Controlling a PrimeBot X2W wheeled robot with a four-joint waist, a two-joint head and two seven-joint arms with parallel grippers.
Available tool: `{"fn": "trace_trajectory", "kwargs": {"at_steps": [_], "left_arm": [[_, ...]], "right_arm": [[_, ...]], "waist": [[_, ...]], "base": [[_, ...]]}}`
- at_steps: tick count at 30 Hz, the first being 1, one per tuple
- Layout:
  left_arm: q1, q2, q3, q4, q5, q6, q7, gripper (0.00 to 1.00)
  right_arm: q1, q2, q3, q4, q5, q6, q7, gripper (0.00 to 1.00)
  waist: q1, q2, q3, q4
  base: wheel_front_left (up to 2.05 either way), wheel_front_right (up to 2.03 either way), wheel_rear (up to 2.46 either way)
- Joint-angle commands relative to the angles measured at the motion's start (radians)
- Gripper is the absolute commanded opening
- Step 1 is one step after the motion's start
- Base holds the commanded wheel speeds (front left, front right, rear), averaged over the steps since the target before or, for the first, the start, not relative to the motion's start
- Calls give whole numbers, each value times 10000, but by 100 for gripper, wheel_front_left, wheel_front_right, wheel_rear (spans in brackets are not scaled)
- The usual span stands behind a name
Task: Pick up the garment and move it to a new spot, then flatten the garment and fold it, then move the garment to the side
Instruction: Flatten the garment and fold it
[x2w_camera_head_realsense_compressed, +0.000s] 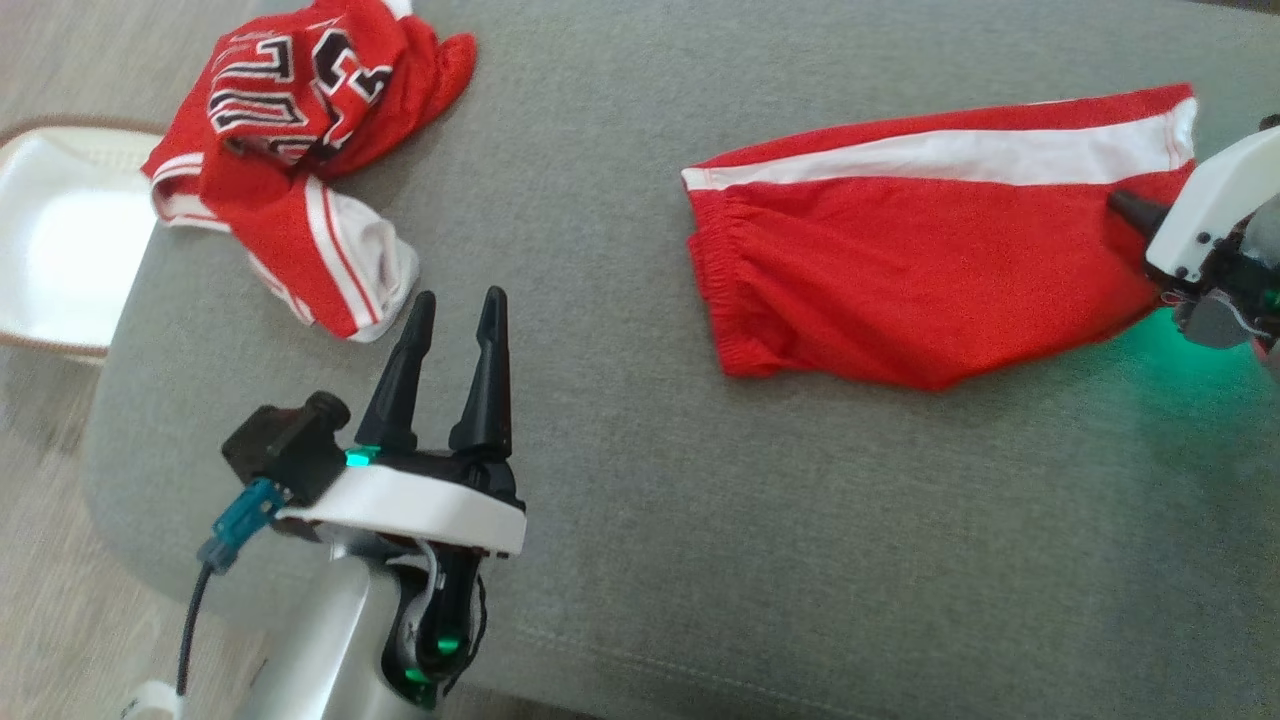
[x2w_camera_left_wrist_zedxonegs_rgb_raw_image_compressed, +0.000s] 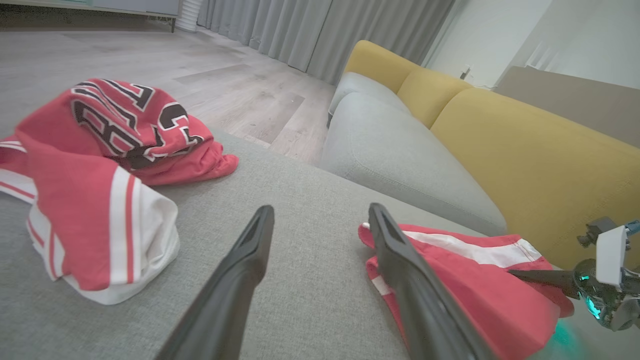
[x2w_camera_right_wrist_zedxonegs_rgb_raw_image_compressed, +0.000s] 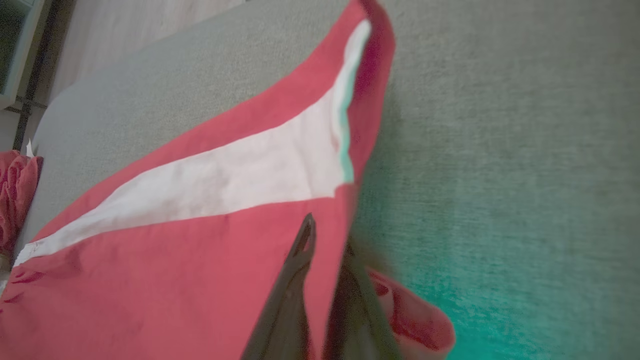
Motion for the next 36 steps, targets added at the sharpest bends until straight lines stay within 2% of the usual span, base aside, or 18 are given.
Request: {"fn": "trace_trajectory", "kwargs": {"at_steps": [1,6,7,13,19,28,36], "left_arm": [[-114,24,407,-213,123,-61,-60,100],[-11,30,666,-98,359,-123,-60,100],[61,67,783,-81,442,-129,-60,100],[288,350,1088,-140,1036,-77,-60,100],[461,518,1360,-30,1780,55,-60,100],[519,320,1593,82,2186,-75,-61,100],[544,67,1621,317,2292,-154,-61,100]], "right_arm": [[200,-71,27,-140,-89,-7,-274,0],[415,-18,12,-248,-197,-7,-823,0],[542,30,45,-382,-247,-7,-911,0],[935,107,196,-1024,-517,-7,-1293,0],[1210,63,206,-1314,-713,-7,-2053,0],[1033,-110,346,-1483,-1144,-7,-2520,0],[446,741,545,-1981,-1659,-7,-2497,0]], "waist": [[0,0,-200,-219],[0,0,-647,-848],[0,0,-820,-1182],[0,0,-1184,-2179],[0,0,-1412,-2764],[0,0,-1578,-2937],[0,0,-1674,-2401]], "base": [[0,0,0],[0,0,0],[0,0,0],[0,0,0],[0,0,0],[0,0,0],[0,0,0]]}}
